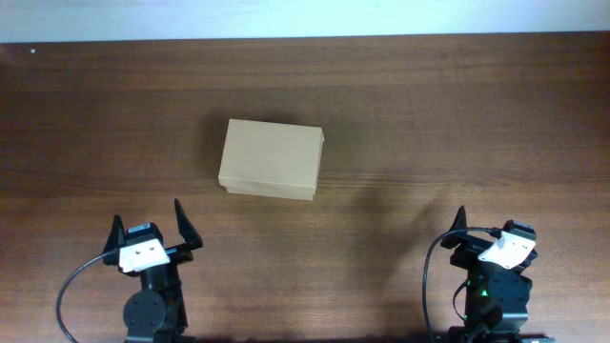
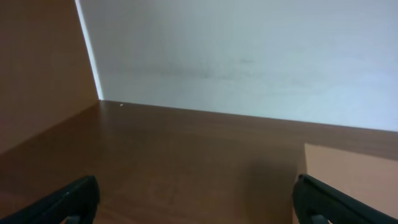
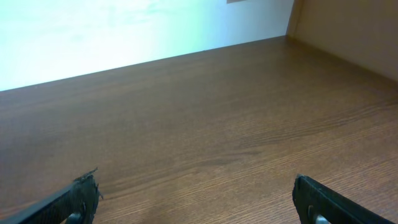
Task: Pack container
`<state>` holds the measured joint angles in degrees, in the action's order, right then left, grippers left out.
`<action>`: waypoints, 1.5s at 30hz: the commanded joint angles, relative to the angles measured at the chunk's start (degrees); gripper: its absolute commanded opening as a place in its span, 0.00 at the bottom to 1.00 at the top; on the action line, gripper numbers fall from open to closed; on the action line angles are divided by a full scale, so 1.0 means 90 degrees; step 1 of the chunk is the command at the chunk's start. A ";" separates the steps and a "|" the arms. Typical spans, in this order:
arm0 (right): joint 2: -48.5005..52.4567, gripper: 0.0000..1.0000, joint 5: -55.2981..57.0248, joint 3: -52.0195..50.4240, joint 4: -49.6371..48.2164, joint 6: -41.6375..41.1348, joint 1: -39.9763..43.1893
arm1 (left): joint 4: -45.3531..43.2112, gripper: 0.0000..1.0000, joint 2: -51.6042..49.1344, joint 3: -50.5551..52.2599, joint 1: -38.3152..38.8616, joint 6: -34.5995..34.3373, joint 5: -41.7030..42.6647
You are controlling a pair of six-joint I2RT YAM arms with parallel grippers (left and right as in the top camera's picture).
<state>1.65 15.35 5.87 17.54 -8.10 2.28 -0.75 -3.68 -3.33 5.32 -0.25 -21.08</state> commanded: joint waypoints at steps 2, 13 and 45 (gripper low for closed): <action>-0.0061 0.99 0.0007 -0.0046 0.0000 0.0015 0.0041 | 0.0447 1.00 0.0253 0.0313 -0.0058 -0.0019 0.0034; -0.0061 0.99 0.0007 -0.0046 0.0000 0.0017 0.0041 | 0.0401 1.00 0.0287 0.0313 -0.0206 -0.0017 0.0032; -0.0061 0.99 0.0007 -0.0046 0.0000 0.0017 0.0041 | 0.0401 1.00 0.0287 0.0313 -0.0206 -0.0017 0.0029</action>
<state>1.65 15.35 5.87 17.54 -8.10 2.28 2.79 -1.74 -0.75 3.73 -0.25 -21.04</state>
